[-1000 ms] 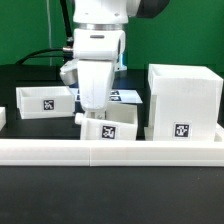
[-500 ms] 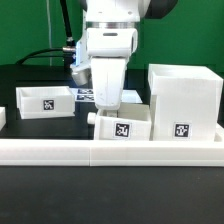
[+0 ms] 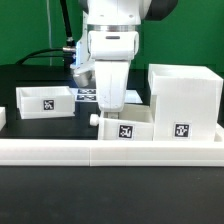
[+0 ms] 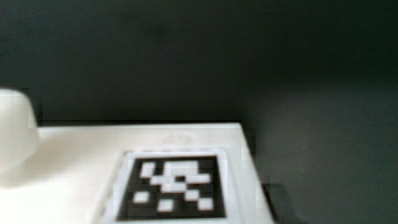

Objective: Assemble drawer

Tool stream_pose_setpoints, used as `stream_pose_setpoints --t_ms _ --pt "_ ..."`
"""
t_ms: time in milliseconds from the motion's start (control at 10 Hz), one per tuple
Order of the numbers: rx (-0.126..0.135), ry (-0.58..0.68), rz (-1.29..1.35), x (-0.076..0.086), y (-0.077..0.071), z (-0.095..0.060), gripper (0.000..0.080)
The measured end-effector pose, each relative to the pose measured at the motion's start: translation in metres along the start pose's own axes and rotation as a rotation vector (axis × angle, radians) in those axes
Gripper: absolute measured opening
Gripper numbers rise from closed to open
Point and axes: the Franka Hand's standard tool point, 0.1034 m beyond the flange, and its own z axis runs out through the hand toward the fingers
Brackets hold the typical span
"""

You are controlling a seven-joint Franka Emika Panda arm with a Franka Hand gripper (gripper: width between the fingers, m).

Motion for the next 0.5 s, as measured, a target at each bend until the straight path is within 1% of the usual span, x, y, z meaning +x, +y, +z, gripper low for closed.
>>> stream_pose_setpoints --t_ms 100,300,500 --pt "0.002 0.0 0.001 -0.0004 -0.0022 0.0001 0.0044" --pt "0.002 0.001 0.005 0.003 -0.0025 0.0003 0.0044" --pt "0.004 0.0 0.025 0.0026 -0.003 0.0011 0.0044"
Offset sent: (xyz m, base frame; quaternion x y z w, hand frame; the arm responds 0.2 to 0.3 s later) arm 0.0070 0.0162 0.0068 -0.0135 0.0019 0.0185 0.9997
